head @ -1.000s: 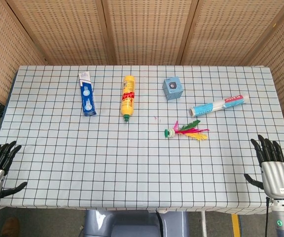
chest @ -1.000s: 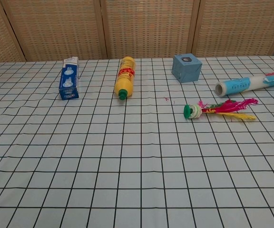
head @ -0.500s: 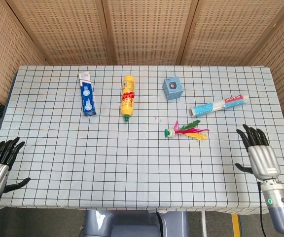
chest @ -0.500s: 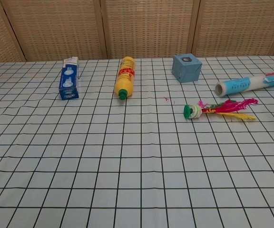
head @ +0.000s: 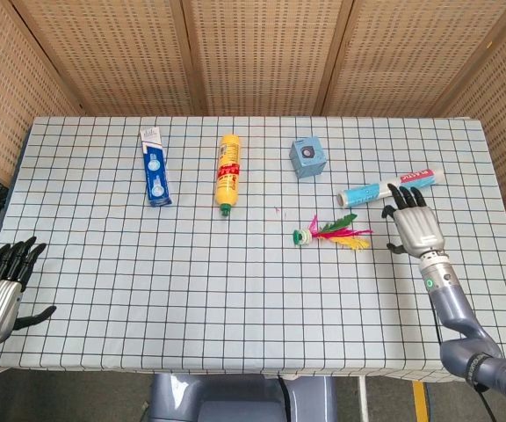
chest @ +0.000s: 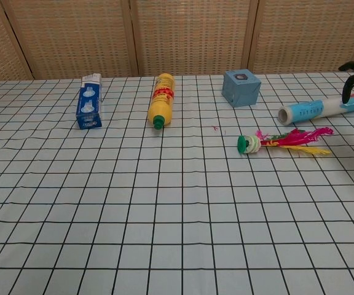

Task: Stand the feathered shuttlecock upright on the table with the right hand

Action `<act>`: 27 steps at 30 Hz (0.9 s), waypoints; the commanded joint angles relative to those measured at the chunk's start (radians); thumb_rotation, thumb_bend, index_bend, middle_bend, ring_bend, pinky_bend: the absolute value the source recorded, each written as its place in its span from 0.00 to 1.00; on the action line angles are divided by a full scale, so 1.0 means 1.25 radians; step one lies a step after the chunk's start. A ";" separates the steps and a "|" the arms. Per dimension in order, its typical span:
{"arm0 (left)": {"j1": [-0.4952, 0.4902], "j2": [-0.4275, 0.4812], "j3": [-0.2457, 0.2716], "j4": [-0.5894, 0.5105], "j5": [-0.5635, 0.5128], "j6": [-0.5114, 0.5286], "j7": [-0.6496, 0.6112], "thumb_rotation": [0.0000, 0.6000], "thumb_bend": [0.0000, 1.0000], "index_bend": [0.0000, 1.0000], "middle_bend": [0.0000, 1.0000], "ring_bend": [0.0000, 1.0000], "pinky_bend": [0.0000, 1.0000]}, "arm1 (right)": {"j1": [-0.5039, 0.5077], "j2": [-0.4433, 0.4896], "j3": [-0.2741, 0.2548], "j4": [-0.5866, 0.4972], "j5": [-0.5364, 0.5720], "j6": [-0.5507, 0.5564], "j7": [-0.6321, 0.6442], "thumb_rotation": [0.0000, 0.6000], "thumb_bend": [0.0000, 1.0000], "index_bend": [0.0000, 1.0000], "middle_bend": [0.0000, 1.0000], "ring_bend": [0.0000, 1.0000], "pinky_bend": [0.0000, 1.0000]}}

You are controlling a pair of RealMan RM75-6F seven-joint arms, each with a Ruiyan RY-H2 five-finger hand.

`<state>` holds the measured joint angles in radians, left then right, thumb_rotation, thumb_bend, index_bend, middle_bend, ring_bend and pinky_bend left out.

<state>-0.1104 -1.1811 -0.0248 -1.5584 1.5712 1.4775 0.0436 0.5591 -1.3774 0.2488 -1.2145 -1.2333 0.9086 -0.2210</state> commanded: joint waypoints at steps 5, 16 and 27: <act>-0.015 -0.017 -0.008 0.005 -0.029 -0.032 0.032 1.00 0.00 0.00 0.00 0.00 0.00 | 0.052 -0.090 -0.023 0.097 -0.006 -0.042 0.005 1.00 0.47 0.45 0.00 0.00 0.00; -0.017 -0.018 -0.008 0.003 -0.043 -0.034 0.039 1.00 0.00 0.00 0.00 0.00 0.00 | 0.085 -0.156 -0.045 0.174 -0.017 -0.044 -0.013 1.00 0.51 0.48 0.00 0.00 0.00; -0.018 -0.017 -0.009 0.005 -0.051 -0.036 0.035 1.00 0.00 0.00 0.00 0.00 0.00 | 0.094 -0.182 -0.059 0.228 -0.027 -0.039 0.004 1.00 0.52 0.56 0.00 0.00 0.00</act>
<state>-0.1332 -1.2018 -0.0355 -1.5526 1.5084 1.4329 0.0873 0.6763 -1.6026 0.1771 -0.9326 -1.2651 0.8589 -0.2190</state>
